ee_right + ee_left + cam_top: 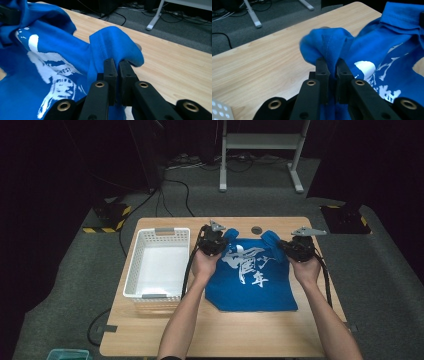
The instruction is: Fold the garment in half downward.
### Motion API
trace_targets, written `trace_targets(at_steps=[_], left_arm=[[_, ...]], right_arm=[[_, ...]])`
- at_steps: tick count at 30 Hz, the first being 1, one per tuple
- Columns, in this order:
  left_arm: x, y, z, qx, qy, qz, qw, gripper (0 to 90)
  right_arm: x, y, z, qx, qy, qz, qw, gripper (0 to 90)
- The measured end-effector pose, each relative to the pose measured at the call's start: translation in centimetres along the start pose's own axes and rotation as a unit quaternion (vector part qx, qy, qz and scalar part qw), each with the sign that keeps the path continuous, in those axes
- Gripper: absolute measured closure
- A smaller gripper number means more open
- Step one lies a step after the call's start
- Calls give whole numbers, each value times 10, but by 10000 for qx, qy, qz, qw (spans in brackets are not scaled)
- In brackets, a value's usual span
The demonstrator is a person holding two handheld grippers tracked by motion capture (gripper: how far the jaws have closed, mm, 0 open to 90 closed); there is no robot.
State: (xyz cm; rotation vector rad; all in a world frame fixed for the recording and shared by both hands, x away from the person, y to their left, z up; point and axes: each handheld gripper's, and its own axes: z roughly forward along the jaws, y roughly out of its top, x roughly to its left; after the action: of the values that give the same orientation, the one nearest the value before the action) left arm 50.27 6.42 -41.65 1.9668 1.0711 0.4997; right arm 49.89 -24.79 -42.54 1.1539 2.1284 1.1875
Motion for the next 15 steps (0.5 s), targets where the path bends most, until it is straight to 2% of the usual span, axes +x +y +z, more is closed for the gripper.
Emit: trace_targets(at_steps=[4,10,15], left_arm=[[-3,-2,-4,-40,-82,-14,10000,833],[-13,-6,-16,-126,-139,132,9997,832],[-13,-11,-22,-153,-200,121,9996,832]], right_arm=[[0,-7,-6,16,20,32,10000,864],[3,-15,-17,-86,99,45,9999,864],[6,-20,-24,-118,116,33,9999,864]])
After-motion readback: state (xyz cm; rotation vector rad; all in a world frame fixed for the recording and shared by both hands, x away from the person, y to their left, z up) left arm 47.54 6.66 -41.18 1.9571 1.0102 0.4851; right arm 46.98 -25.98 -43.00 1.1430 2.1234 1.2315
